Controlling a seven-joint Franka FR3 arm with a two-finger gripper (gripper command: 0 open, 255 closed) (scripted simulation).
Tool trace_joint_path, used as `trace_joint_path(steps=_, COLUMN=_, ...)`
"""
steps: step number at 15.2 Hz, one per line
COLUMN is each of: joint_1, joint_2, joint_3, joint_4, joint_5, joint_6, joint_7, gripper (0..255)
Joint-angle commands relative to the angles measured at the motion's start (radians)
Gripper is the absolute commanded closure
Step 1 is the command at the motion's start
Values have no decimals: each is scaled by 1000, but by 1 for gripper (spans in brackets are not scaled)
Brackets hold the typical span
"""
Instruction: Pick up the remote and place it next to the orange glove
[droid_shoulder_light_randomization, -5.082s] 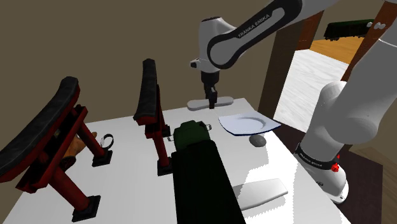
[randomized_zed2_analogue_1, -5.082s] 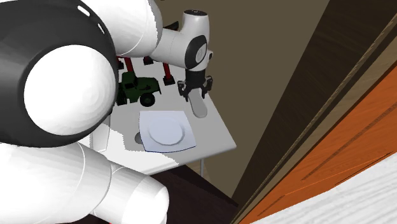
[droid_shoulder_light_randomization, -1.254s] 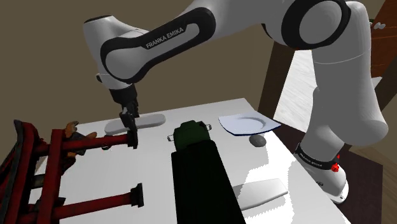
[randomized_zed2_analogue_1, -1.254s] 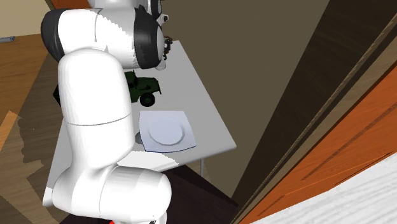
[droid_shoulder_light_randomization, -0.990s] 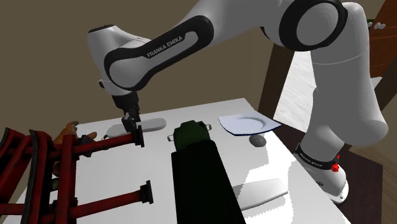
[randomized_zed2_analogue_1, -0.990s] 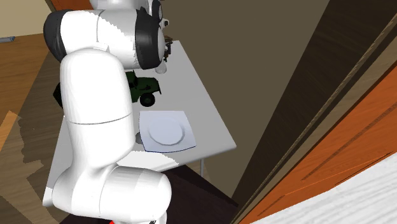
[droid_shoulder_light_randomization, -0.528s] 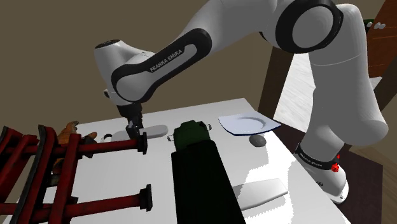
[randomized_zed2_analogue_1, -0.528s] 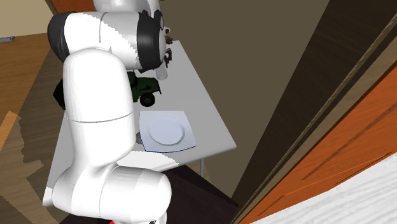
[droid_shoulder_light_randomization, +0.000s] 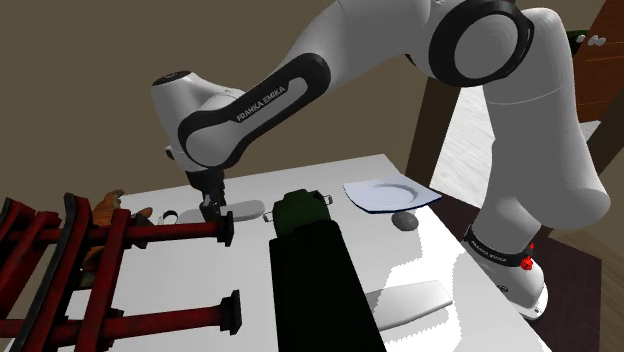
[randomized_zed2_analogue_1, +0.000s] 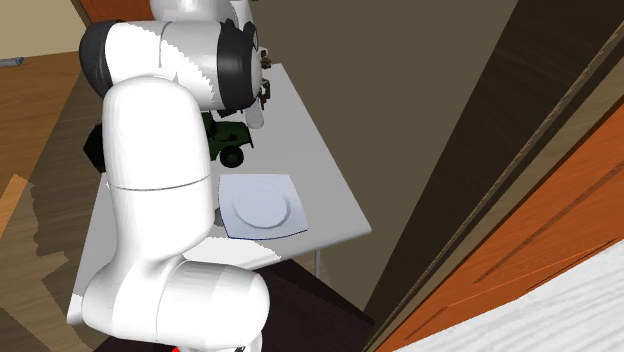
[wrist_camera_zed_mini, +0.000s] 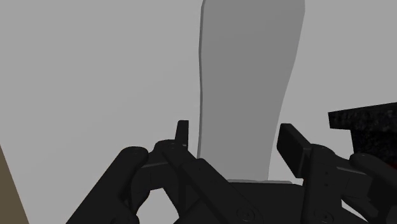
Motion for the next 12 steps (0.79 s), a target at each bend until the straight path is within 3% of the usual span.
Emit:
trace_joint_path(steps=1, joint_1=0, joint_2=1, joint_3=0, joint_4=-1, joint_5=0, joint_6=0, joint_7=0, gripper=255)
trace_joint_path(steps=2, joint_1=0, joint_2=0, joint_3=0, joint_4=-2, joint_5=0, joint_6=0, joint_7=0, gripper=0)
trace_joint_path(steps=7, joint_1=0, joint_2=1, joint_3=0, joint_4=-1, joint_5=0, joint_6=0, joint_7=0, gripper=0)
trace_joint_path(steps=12, joint_1=-2, joint_2=-43, joint_3=4, joint_4=60, joint_5=8, joint_6=-105, joint_7=-5, gripper=0)
